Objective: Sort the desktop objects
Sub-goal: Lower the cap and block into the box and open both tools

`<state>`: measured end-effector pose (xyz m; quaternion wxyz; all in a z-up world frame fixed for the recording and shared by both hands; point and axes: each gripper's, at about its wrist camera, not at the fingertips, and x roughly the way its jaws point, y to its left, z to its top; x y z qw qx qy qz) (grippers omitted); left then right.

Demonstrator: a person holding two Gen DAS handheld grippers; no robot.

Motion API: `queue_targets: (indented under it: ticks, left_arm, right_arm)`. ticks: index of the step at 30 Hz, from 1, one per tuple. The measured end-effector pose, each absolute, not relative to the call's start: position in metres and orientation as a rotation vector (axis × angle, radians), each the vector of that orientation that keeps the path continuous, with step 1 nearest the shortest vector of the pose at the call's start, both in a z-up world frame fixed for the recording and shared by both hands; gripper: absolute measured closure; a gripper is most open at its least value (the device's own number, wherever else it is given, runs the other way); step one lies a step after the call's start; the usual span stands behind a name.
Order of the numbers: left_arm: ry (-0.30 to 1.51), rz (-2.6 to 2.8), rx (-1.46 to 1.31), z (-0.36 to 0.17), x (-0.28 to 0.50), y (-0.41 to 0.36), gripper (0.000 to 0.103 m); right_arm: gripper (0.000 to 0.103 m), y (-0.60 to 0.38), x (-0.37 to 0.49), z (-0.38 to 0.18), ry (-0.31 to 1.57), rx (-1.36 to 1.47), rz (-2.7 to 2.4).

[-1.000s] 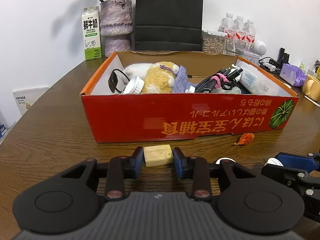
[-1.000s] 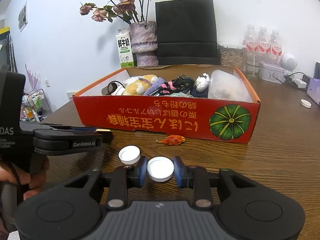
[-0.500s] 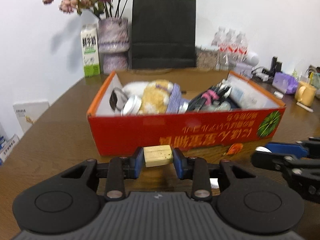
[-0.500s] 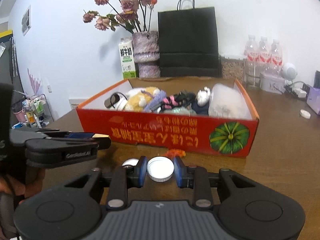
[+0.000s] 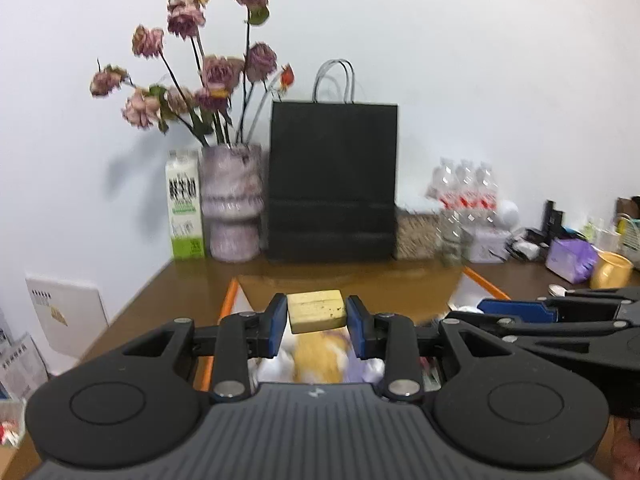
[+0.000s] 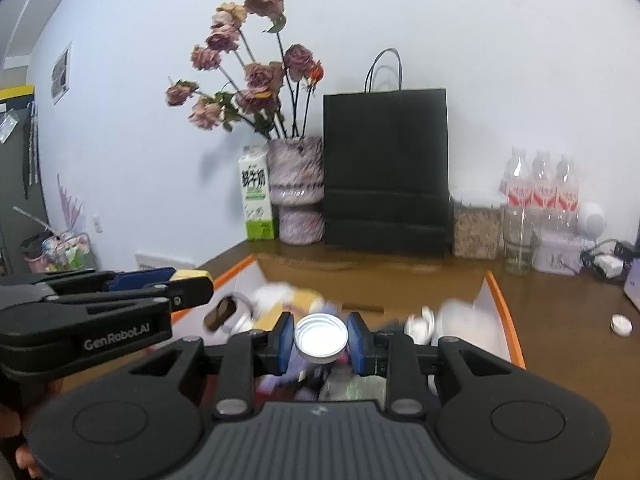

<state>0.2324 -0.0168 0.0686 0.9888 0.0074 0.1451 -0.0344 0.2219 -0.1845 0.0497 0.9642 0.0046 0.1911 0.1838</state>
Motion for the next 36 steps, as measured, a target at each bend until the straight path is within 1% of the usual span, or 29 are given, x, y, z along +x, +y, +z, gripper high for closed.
queue_targets:
  ticks: [3, 5, 7, 11, 15, 17, 18, 19, 20, 21, 22, 23, 24, 26, 36]
  left_arm:
    - [0.276, -0.040, -0.008, 0.069, 0.254, -0.012, 0.070]
    - [0.273, -0.020, -0.034, 0.057, 0.267, -0.009, 0.070]
    - [0.297, 0.000, 0.003, 0.043, 0.276, -0.010, 0.070]
    - [0.347, 0.006, 0.005, 0.030, 0.288, -0.004, 0.070]
    - [0.346, 0.008, 0.018, 0.027, 0.288, -0.005, 0.070]
    - [0.345, 0.005, 0.020, 0.024, 0.288, -0.006, 0.067]
    - [0.344, 0.004, 0.023, 0.024, 0.287, -0.006, 0.061]
    - [0.343, 0.006, 0.023, 0.023, 0.287, -0.006, 0.045]
    - [0.334, 0.035, 0.020, 0.023, 0.285, -0.005, 0.029]
    - [0.322, 0.069, 0.021, 0.024, 0.284, -0.002, 0.021]
    - [0.313, 0.084, 0.017, 0.025, 0.283, 0.000, 0.008]
    - [0.304, 0.093, 0.005, 0.027, 0.282, 0.003, 0.000]
    - [0.290, 0.099, -0.014, 0.028, 0.280, 0.007, 0.000]
    - [0.283, 0.096, -0.025, 0.030, 0.277, 0.009, 0.000]
    - [0.267, 0.075, 0.006, 0.033, 0.271, 0.001, 0.000]
  right_arm:
    - [0.076, -0.179, 0.249, 0.053, 0.371, 0.011, 0.354]
    - [0.076, -0.176, 0.268, 0.050, 0.362, 0.014, 0.340]
    - [0.076, -0.174, 0.282, 0.041, 0.368, 0.021, 0.322]
    - [0.076, -0.172, 0.297, 0.021, 0.389, 0.025, 0.349]
    - [0.075, -0.167, 0.300, 0.011, 0.398, 0.002, 0.353]
    - [0.075, -0.165, 0.300, 0.008, 0.394, -0.015, 0.340]
    - [0.070, -0.164, 0.298, 0.007, 0.388, -0.022, 0.331]
    - [0.062, -0.165, 0.296, 0.007, 0.380, -0.026, 0.321]
    - [0.040, -0.166, 0.294, 0.007, 0.375, -0.024, 0.312]
    - [0.029, -0.168, 0.292, 0.008, 0.363, -0.019, 0.290]
    - [0.023, -0.170, 0.289, 0.009, 0.349, -0.020, 0.257]
    - [0.013, -0.173, 0.287, 0.010, 0.335, -0.017, 0.236]
    - [0.005, -0.176, 0.286, 0.011, 0.327, -0.005, 0.228]
    - [0.000, -0.184, 0.283, 0.014, 0.315, 0.028, 0.227]
    - [0.000, -0.191, 0.272, 0.017, 0.296, 0.029, 0.225]
